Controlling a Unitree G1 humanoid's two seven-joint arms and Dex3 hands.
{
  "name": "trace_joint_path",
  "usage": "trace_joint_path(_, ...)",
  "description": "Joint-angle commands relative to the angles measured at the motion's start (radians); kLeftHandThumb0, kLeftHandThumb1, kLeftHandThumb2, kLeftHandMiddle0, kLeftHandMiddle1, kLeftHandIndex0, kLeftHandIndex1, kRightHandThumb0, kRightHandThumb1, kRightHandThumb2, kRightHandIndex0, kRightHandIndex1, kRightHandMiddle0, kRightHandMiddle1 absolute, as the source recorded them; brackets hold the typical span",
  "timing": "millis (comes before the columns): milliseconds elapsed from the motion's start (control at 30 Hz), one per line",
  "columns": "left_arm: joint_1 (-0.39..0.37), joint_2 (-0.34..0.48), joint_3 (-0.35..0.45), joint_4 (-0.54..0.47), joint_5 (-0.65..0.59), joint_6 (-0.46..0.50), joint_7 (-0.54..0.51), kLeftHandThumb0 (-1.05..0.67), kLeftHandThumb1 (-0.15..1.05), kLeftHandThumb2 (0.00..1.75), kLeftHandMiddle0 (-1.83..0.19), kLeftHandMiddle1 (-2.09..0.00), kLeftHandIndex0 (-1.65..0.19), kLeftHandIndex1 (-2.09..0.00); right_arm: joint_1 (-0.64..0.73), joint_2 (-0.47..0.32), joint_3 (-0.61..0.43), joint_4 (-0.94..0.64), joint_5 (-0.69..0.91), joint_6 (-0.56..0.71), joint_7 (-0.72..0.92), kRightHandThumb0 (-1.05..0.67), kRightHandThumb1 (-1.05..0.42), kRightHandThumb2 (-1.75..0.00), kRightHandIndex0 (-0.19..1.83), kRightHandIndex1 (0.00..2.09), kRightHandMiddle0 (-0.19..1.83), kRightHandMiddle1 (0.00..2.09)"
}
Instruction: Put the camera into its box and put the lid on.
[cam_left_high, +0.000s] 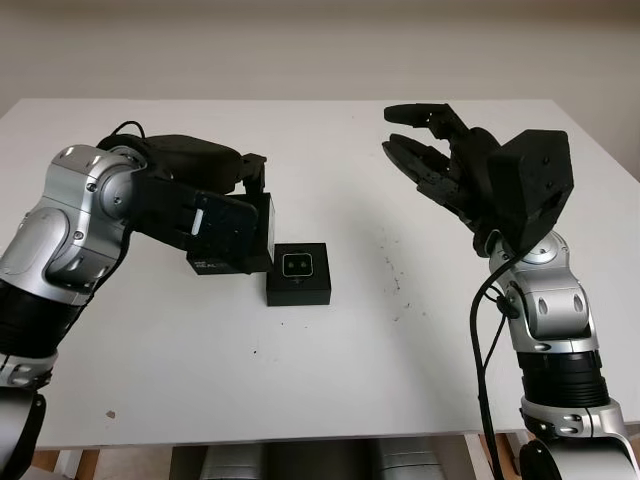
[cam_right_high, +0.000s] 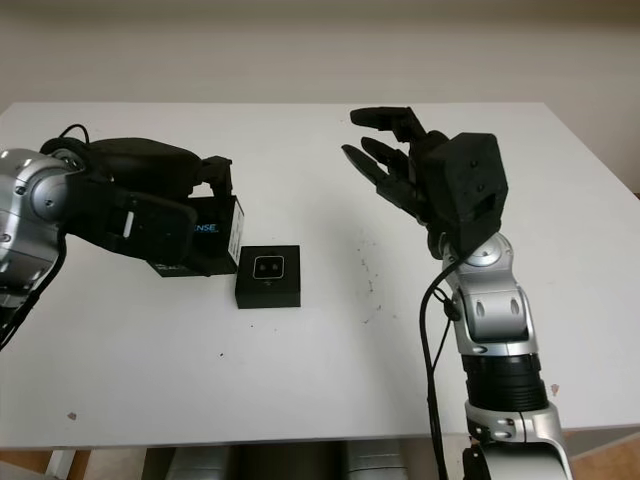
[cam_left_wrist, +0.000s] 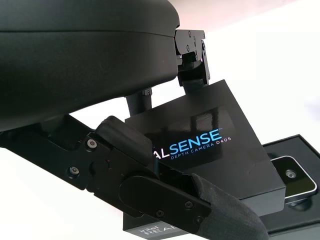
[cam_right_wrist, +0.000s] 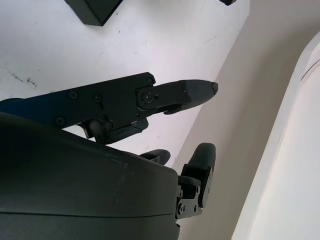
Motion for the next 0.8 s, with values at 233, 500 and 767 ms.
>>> trace_joint_path(233,-0.039,-0.087,-0.044,0.038,0.016,0.034,0.016,-0.27,1.05,0.27,-0.43,-1.52,-0.35,-1.89,-0.003,0.016,0.005,0.003,-0.014,-0.015,-0.029,-0.56,-1.05,-0.16,0.28,0.21,0.04,0.83)
trace_joint_path(500,-0.028,-0.131,-0.052,0.053,0.019,0.038,0.045,-0.25,1.05,0.26,-0.43,-2.02,-0.26,-2.01,0.013,0.008,0.019,0.004,-0.017,-0.068,-0.003,-0.73,-1.05,-0.49,-0.14,0.01,-0.17,0.12)
trace_joint_path(767,-0.041,-0.138,-0.068,0.074,0.042,0.027,0.052,-0.26,1.05,0.27,-0.43,-2.09,-0.26,-2.01,0.016,0.013,0.020,0.005,-0.031,-0.072,-0.002,-0.78,-1.05,-0.55,-0.19,0.00,-0.19,0.00)
